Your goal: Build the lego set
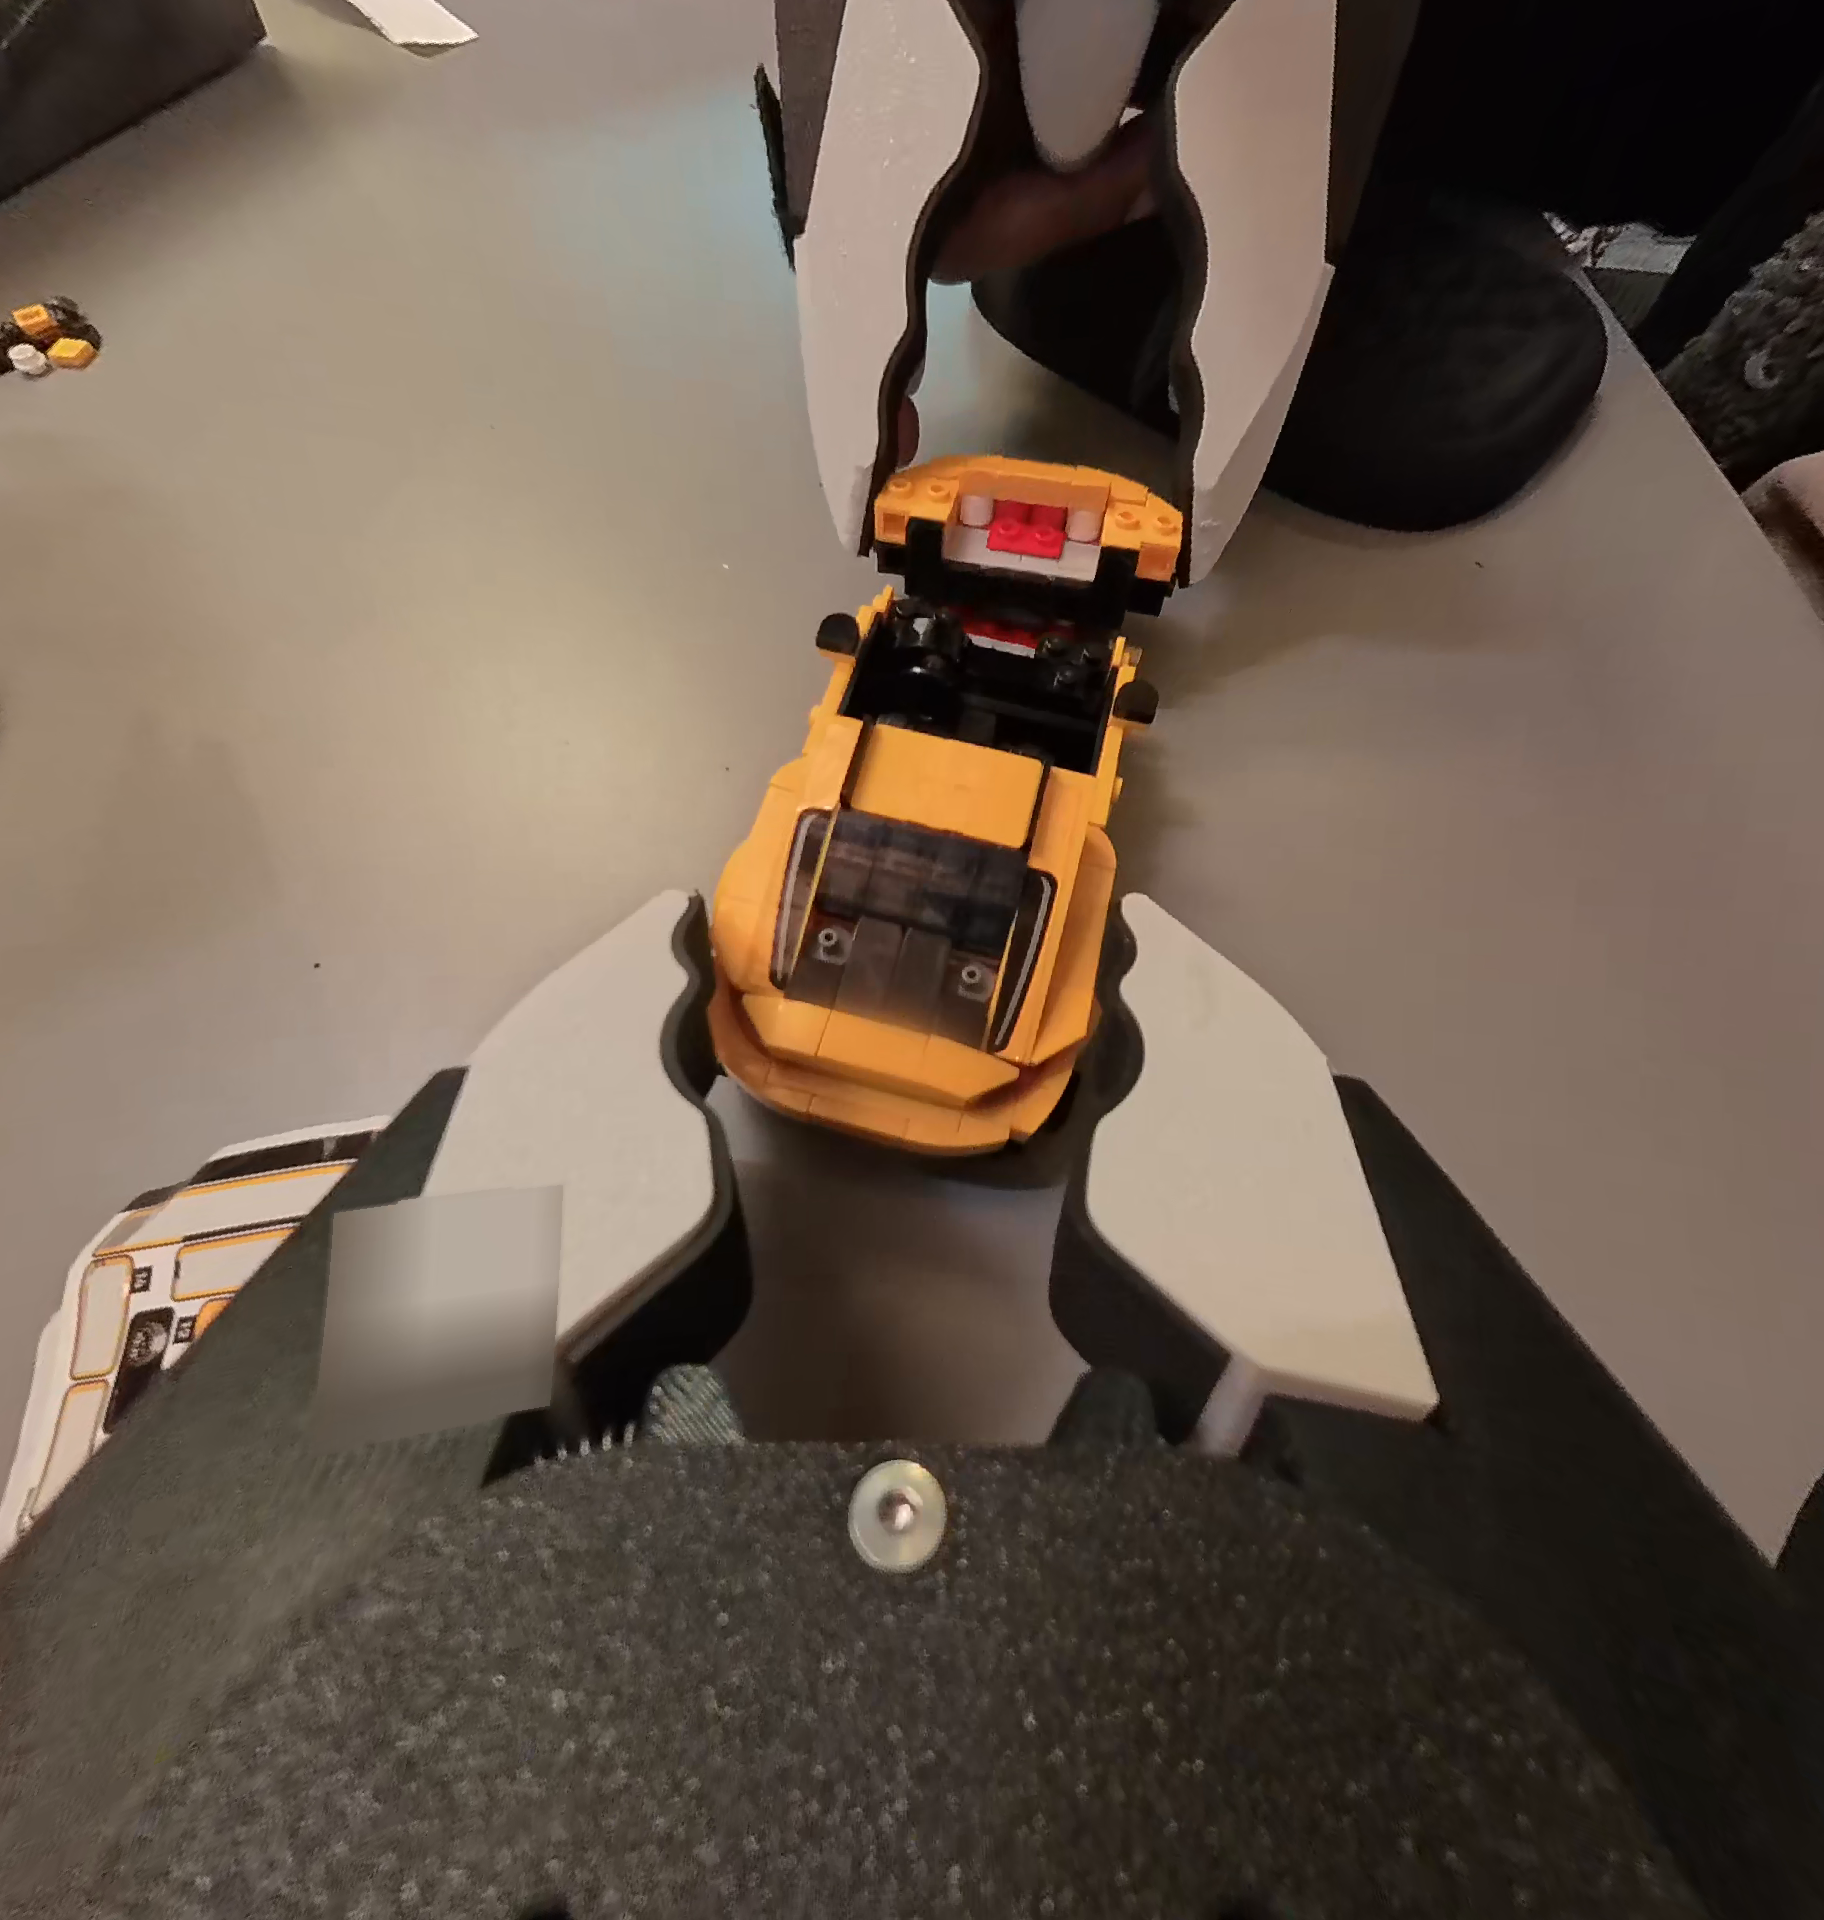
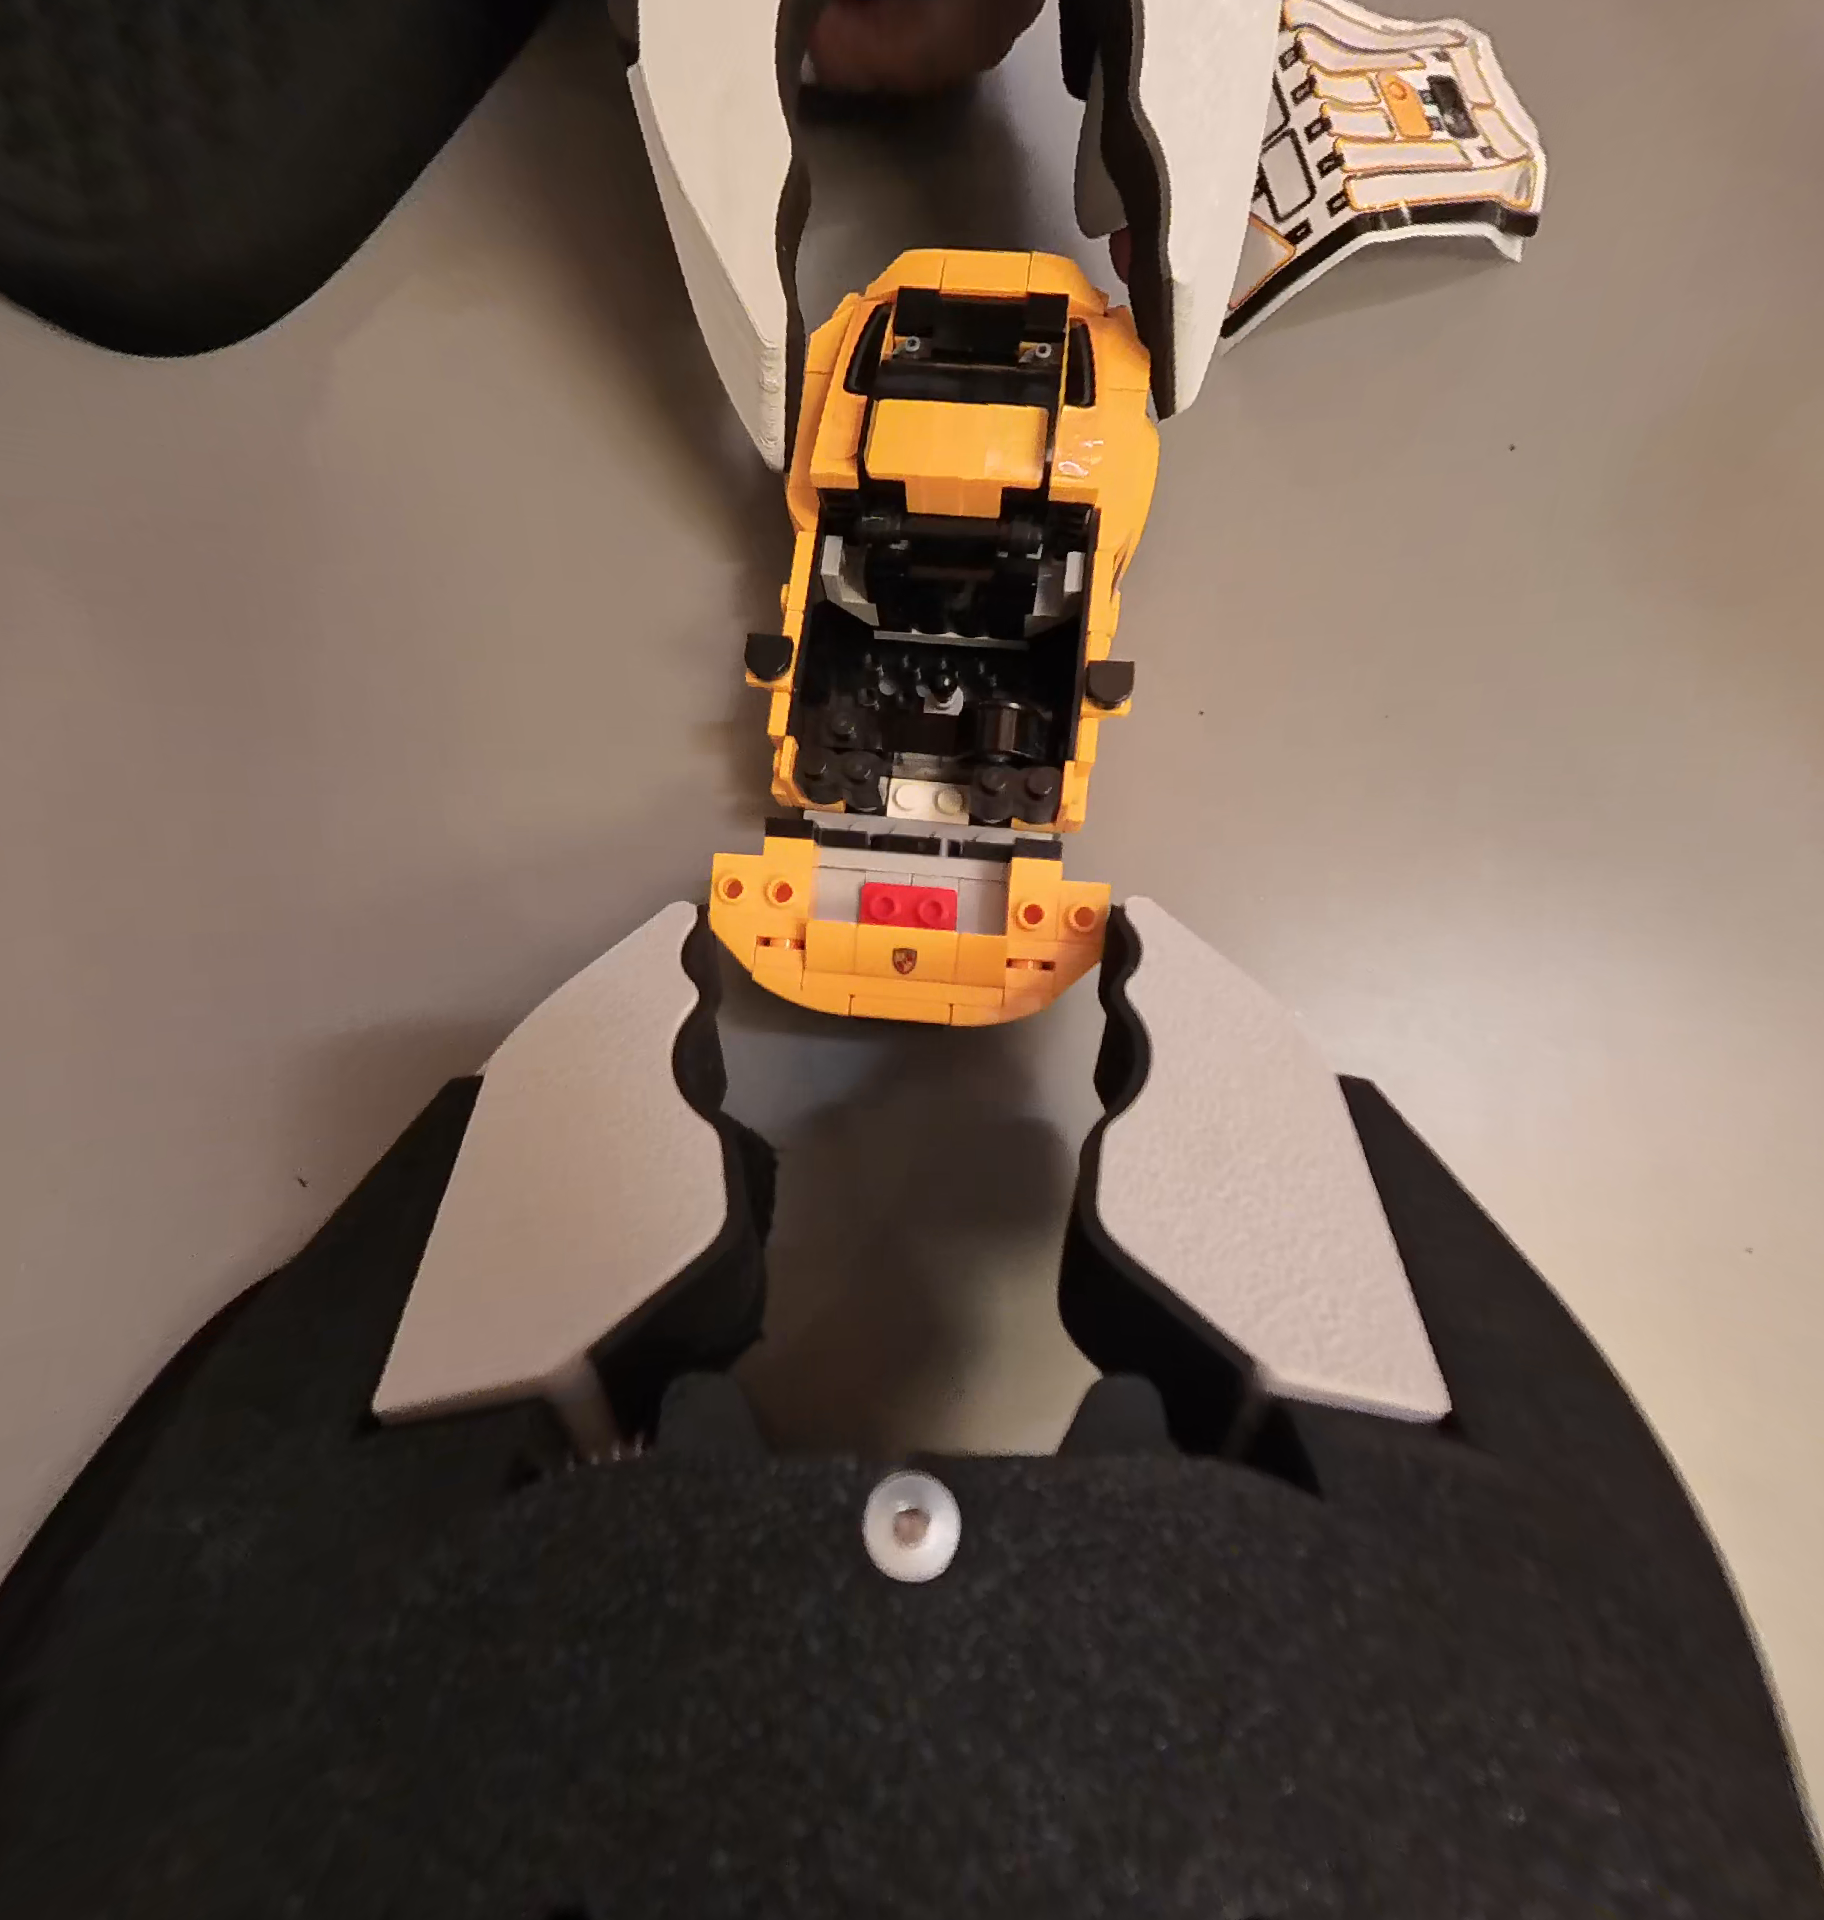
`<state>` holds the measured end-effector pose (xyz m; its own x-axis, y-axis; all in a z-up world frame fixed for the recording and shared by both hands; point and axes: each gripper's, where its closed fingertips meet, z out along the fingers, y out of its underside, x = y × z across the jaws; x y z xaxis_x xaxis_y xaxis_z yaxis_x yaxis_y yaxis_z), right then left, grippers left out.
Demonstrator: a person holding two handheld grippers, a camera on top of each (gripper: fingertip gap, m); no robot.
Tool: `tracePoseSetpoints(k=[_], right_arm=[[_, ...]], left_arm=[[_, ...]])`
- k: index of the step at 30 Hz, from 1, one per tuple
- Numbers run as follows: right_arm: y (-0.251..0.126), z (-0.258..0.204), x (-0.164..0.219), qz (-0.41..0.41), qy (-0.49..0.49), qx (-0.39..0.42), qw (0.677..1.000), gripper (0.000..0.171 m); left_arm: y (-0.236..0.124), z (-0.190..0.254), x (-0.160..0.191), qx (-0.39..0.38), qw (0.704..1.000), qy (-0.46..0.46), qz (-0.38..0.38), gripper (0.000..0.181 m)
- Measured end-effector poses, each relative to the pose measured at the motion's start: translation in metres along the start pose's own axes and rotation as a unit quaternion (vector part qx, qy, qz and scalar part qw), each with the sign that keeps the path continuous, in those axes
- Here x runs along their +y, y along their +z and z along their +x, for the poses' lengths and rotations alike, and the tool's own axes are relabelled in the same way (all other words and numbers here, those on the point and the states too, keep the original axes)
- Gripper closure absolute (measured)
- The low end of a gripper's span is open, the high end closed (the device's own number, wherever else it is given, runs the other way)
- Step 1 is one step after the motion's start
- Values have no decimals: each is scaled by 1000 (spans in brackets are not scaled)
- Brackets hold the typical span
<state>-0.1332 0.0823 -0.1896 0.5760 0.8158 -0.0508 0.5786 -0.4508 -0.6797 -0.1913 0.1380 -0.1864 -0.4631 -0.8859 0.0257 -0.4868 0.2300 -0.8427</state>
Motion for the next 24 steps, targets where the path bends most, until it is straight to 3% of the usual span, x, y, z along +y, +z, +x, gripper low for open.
tracePoseSetpoints(k=[24], right_arm=[[-4, 5, 6, 29, -2, -7, 1000, 101]], left_arm=[[0, 0, 0, -7, 1000, 0, 2, 110]])
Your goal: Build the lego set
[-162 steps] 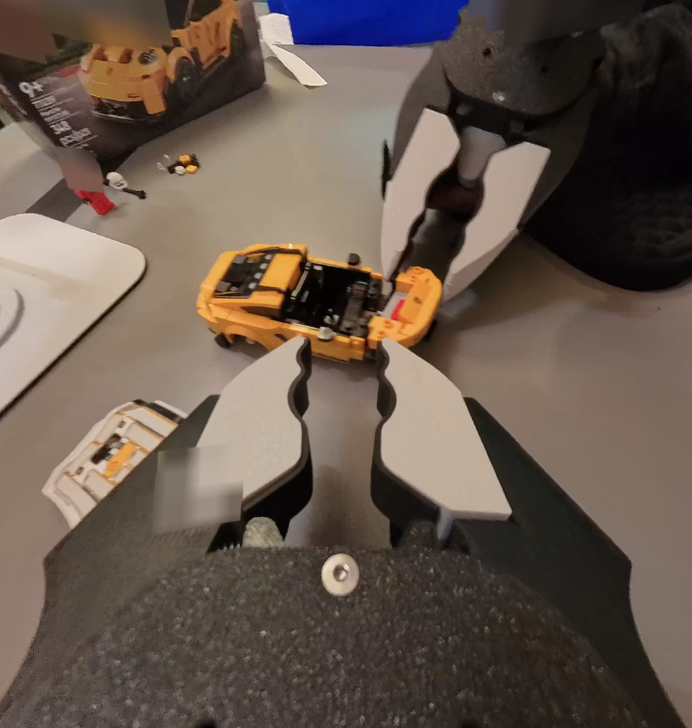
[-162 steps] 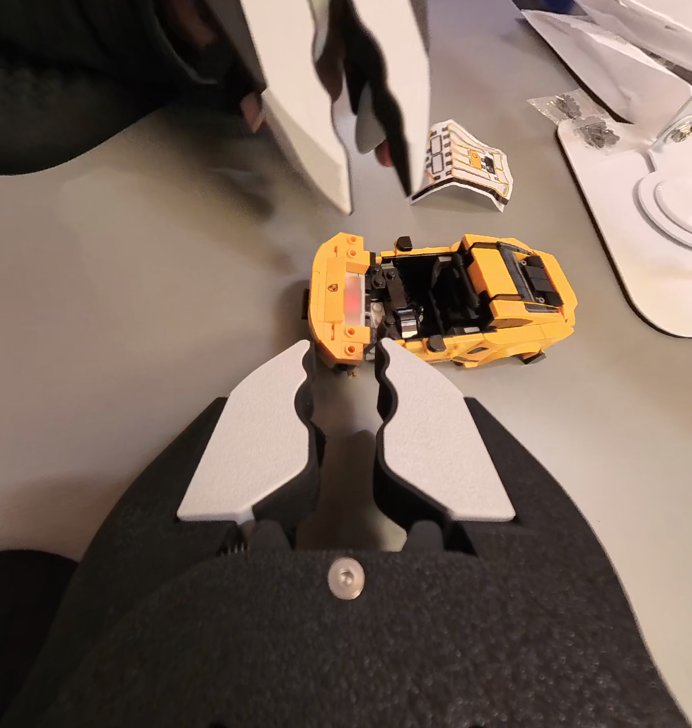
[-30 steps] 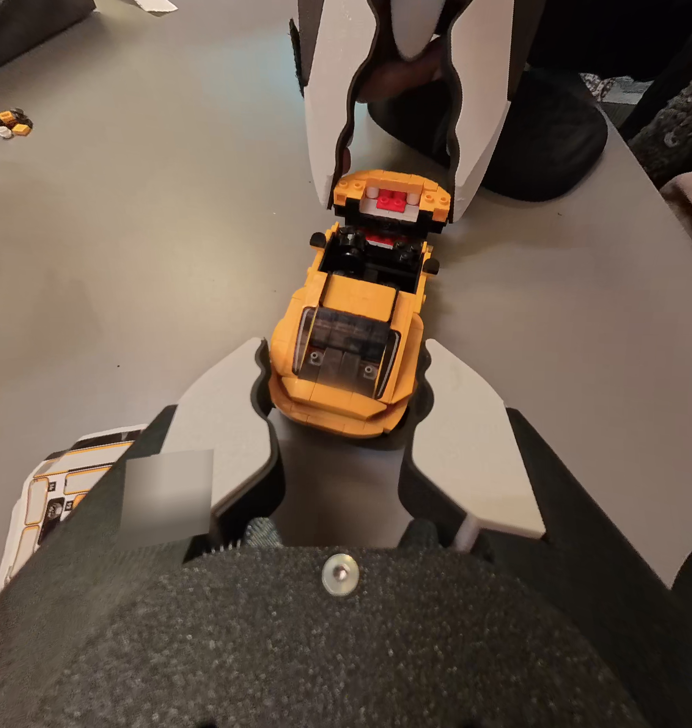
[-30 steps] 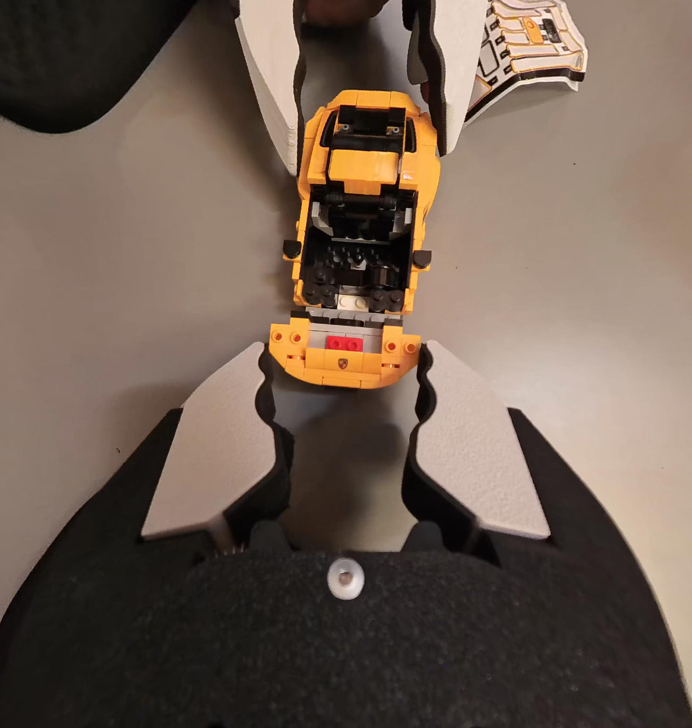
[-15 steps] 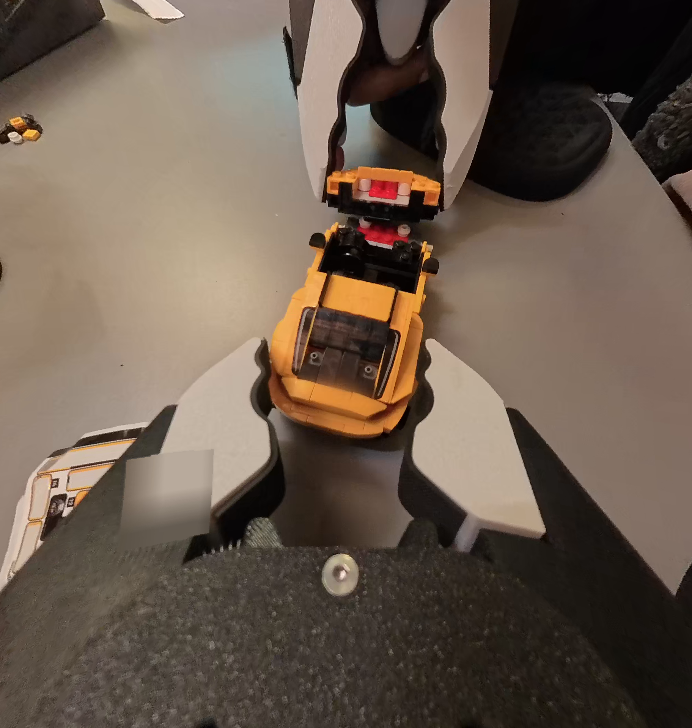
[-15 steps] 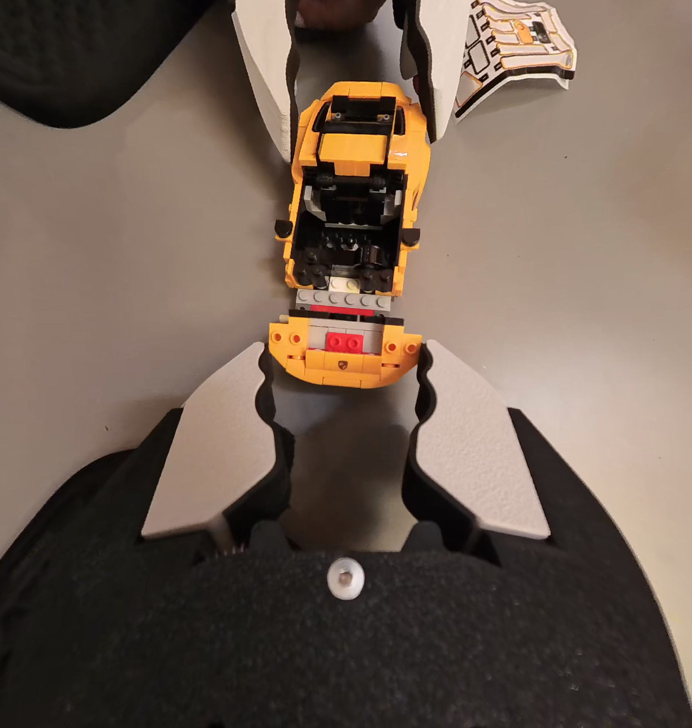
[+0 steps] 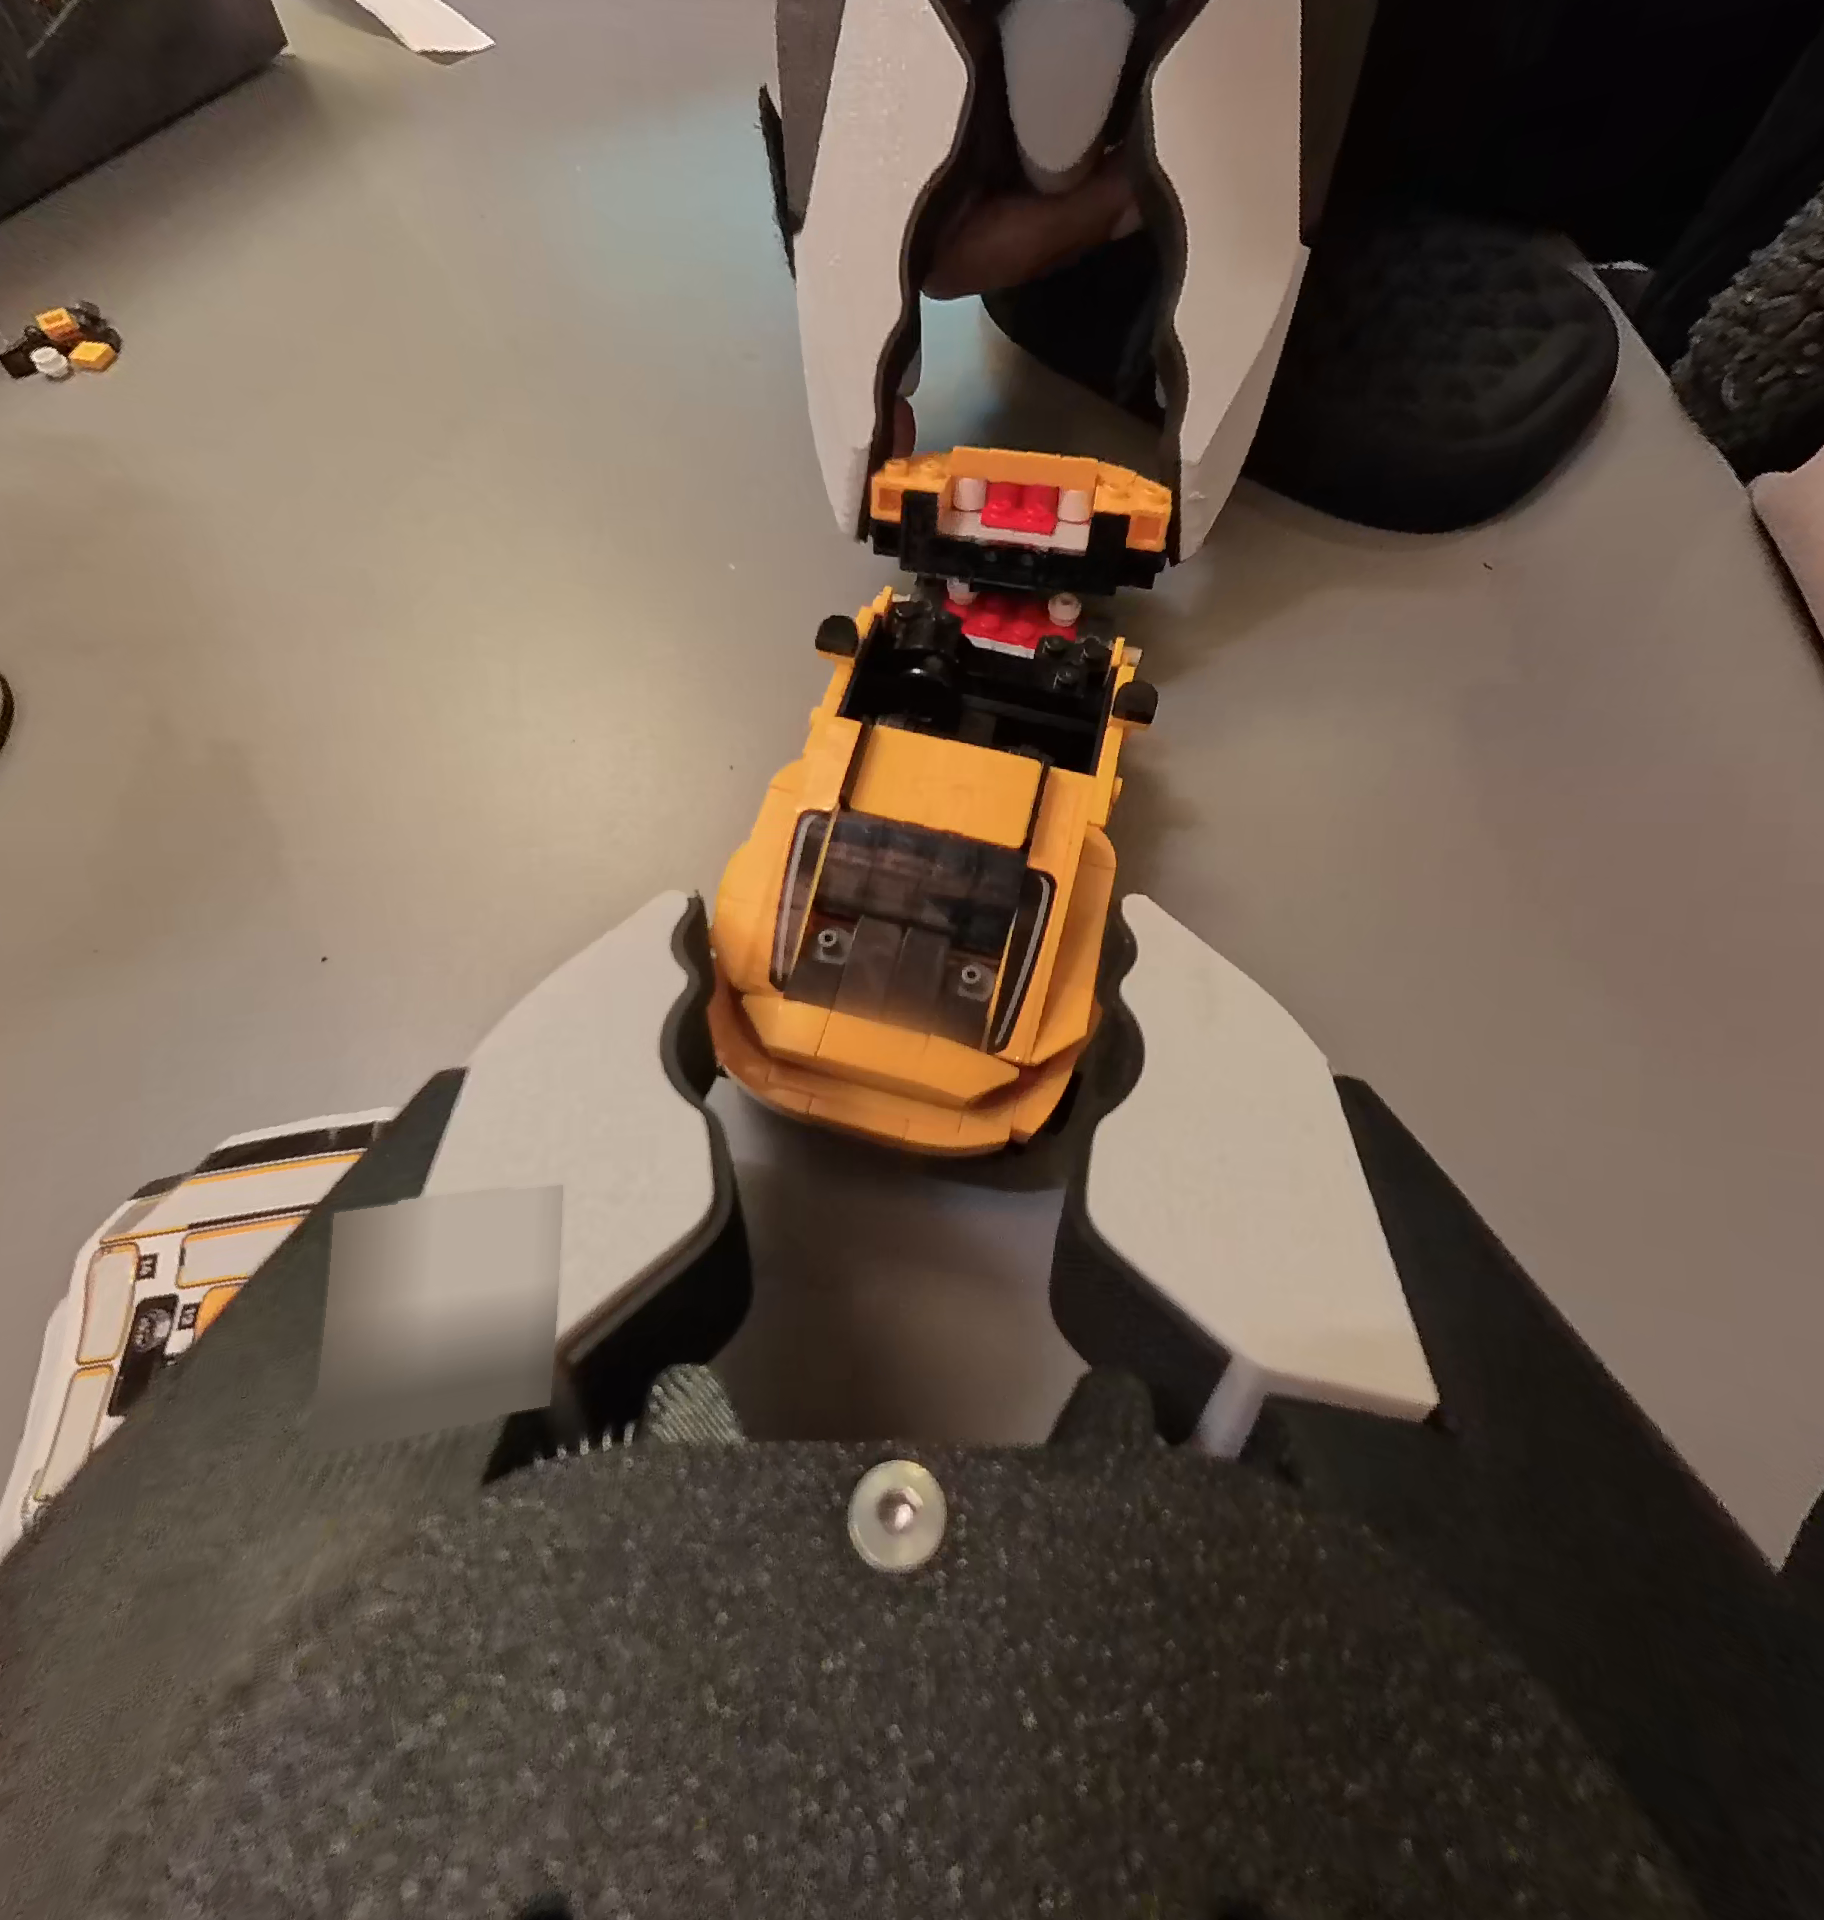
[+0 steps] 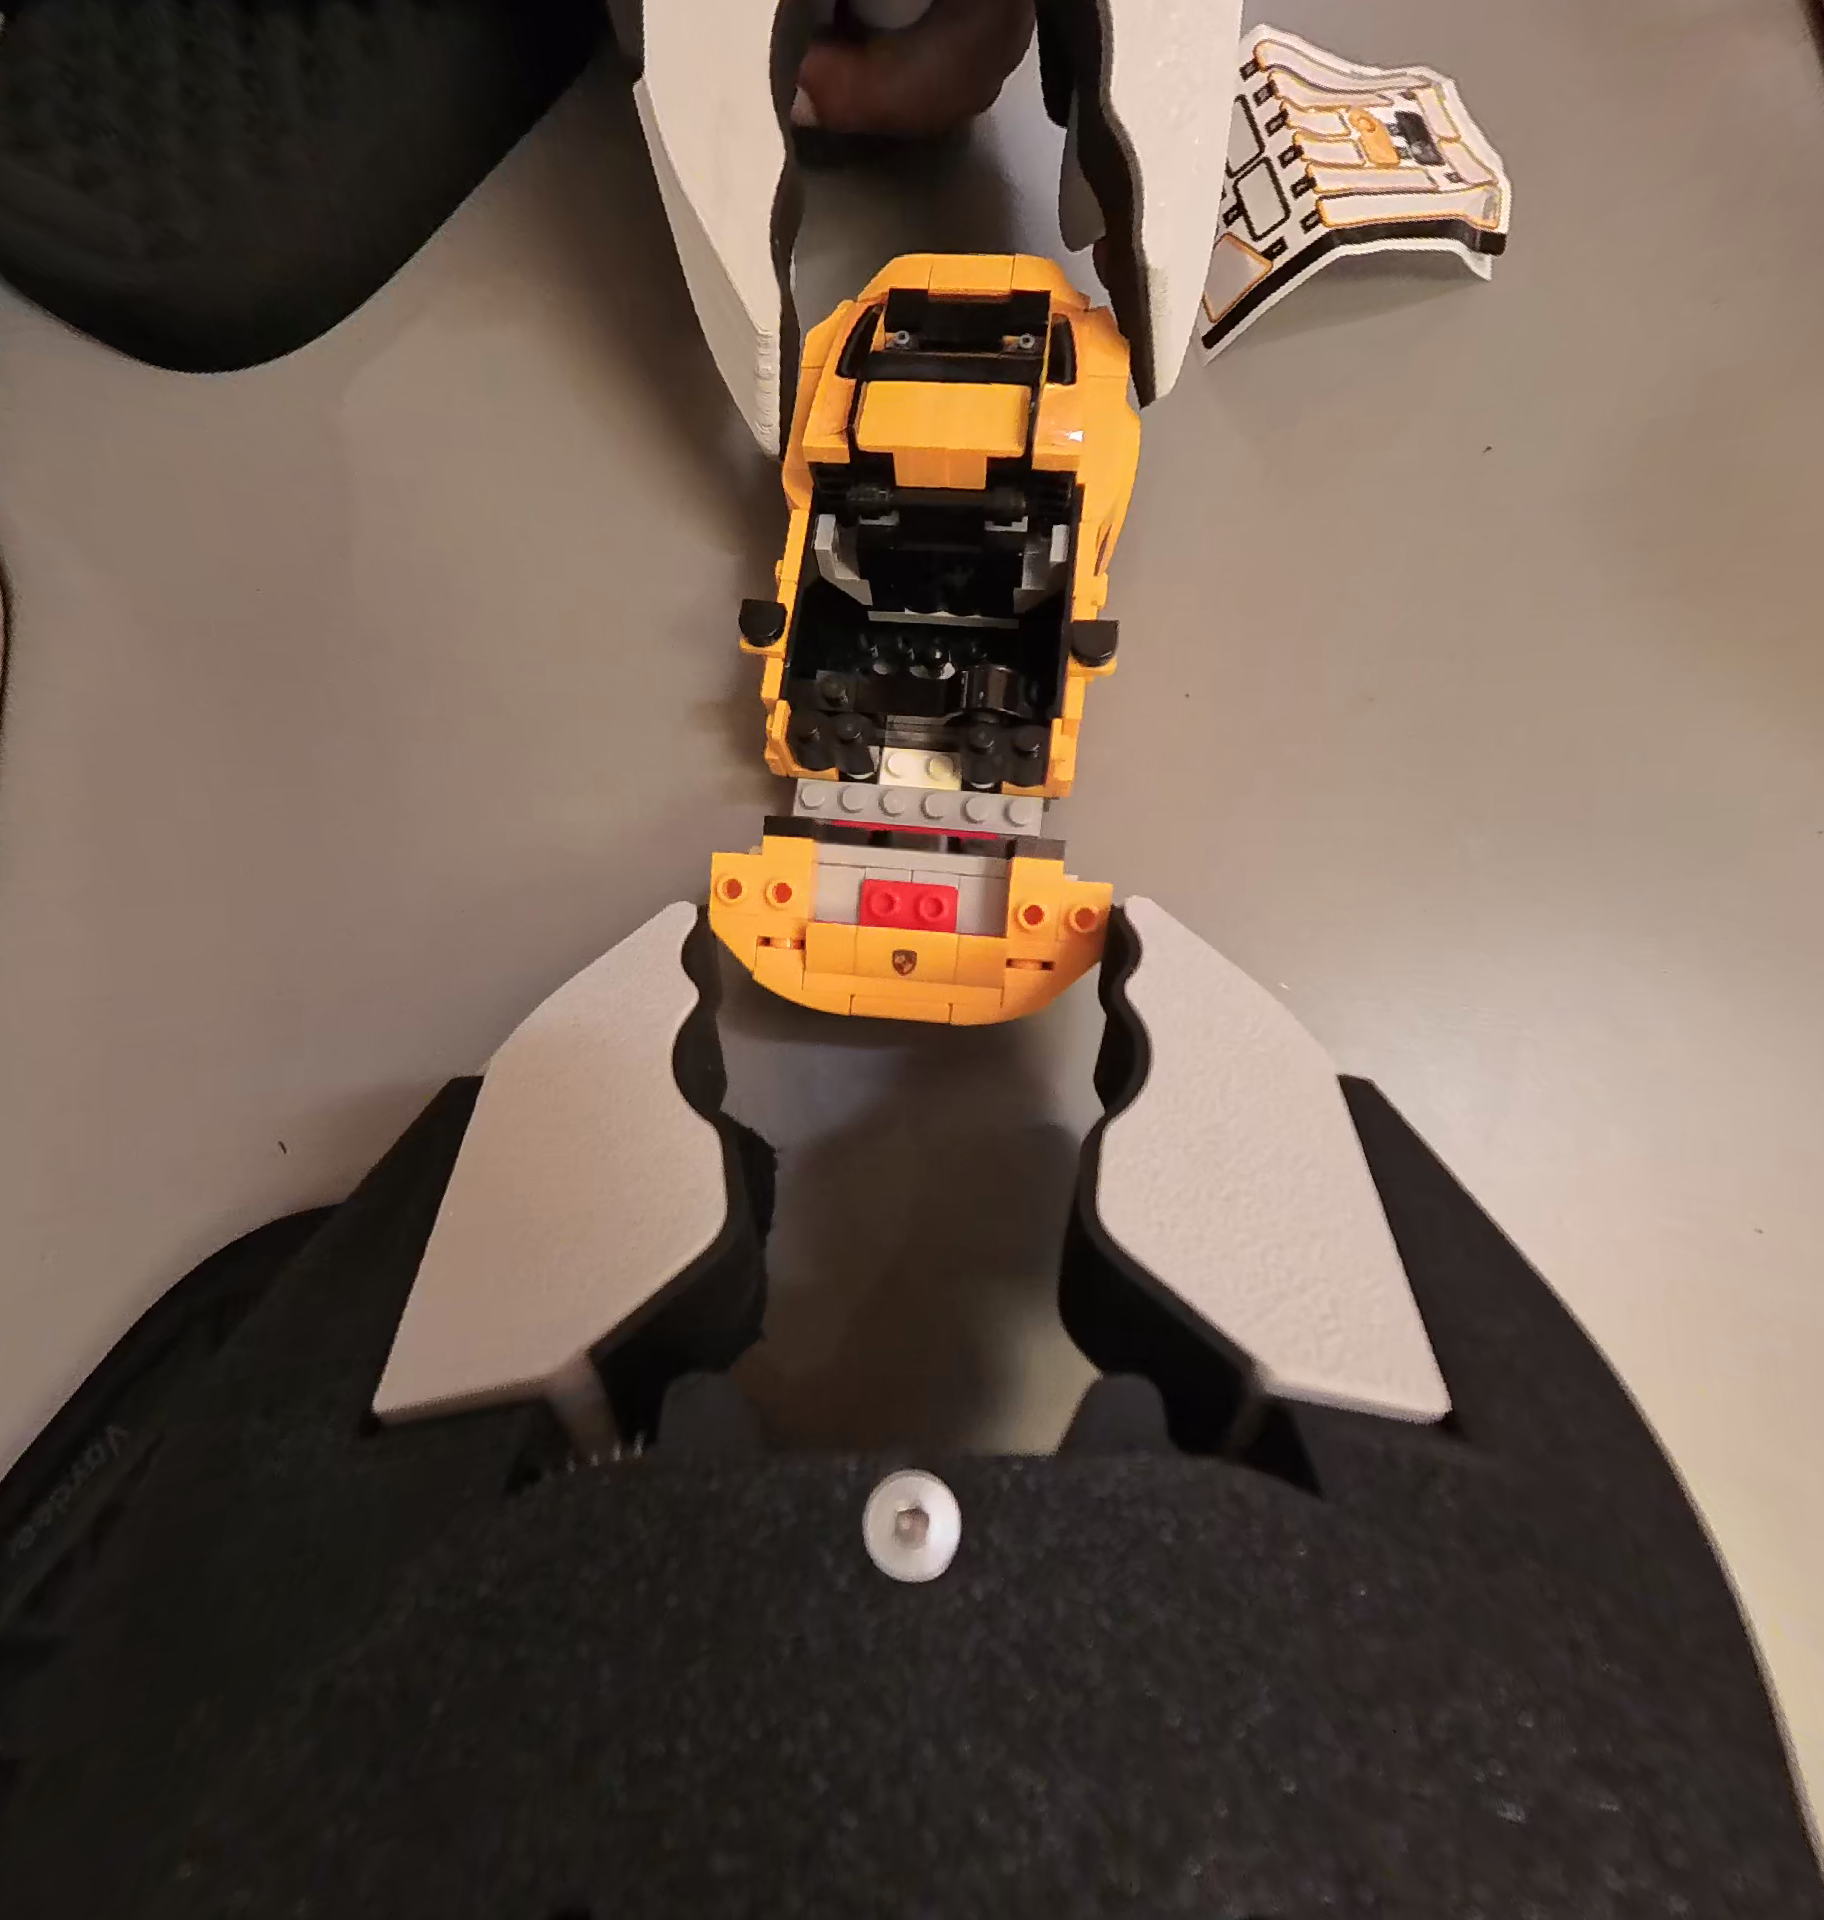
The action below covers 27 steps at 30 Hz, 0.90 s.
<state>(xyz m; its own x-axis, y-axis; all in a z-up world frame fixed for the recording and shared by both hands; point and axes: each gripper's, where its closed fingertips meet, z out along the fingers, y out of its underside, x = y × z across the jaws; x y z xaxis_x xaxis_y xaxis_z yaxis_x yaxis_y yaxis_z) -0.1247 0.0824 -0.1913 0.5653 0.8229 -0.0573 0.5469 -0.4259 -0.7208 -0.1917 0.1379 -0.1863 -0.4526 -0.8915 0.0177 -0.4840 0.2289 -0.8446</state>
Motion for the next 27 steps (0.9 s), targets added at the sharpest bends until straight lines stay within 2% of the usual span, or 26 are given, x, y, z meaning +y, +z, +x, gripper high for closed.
tracePoseSetpoints(k=[27], right_arm=[[-3, -4, -4, 13, 12, -4, 1000, 101]], left_arm=[[-16, -11, 4, -50, 998, 43, -5, 118]])
